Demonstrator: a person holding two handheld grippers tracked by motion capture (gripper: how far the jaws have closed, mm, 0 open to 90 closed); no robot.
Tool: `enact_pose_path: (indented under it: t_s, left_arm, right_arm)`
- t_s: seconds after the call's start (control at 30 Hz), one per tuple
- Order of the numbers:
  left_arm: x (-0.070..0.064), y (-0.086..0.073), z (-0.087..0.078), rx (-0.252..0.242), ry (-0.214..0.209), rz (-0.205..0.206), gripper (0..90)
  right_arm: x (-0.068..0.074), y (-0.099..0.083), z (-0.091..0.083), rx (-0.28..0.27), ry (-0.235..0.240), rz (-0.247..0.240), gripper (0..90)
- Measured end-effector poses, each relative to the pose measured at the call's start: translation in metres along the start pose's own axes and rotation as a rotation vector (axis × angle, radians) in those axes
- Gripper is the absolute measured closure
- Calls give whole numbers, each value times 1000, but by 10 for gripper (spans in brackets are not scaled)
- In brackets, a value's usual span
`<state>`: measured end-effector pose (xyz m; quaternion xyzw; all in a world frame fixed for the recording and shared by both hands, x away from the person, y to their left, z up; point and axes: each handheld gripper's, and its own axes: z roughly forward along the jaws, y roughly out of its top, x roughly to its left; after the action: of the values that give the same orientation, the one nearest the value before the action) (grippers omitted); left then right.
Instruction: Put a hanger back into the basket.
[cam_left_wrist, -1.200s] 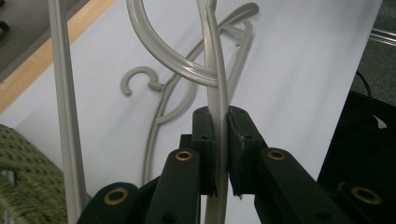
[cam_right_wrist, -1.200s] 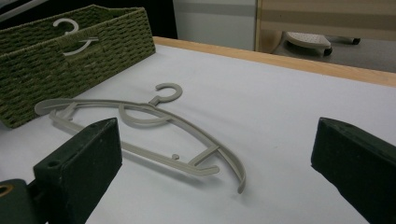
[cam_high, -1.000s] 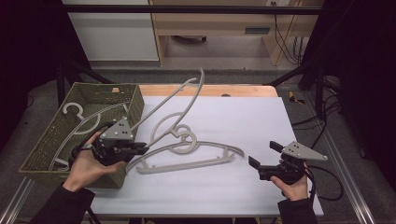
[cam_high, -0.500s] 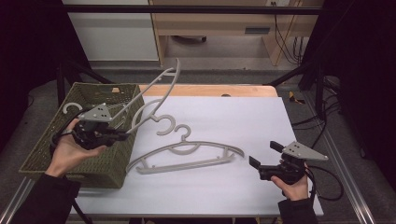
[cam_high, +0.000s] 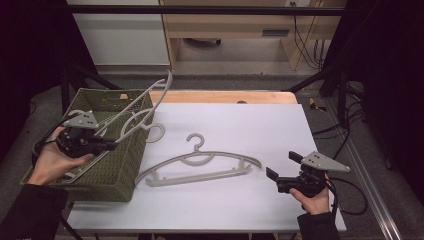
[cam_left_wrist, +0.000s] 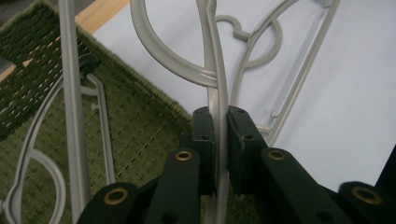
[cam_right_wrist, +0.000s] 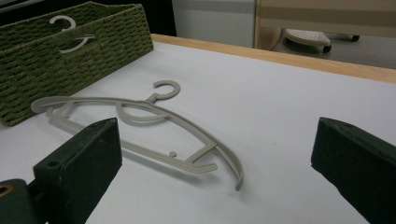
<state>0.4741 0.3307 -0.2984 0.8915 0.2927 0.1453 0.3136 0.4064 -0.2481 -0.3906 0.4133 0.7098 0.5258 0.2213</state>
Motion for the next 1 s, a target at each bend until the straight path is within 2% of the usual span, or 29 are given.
enact_pose_path:
  t_s: [0.27,0.53,0.77,1.0]
  left_arm:
    - [17,-26,-7,7,16,-49,822]
    - [36,-51,-13,16,12,-102,821]
    - [42,-65,-7,44,4,-125,821]
    - [43,-71,-6,59,-6,-122,821]
  right_arm:
    - [-1,-1,1,7,-2,-4,20]
    - [0,-1,2,8,-5,1,20]
    - [-1,-2,3,12,-5,0,20]
    - [-1,-2,3,12,-3,0,20]
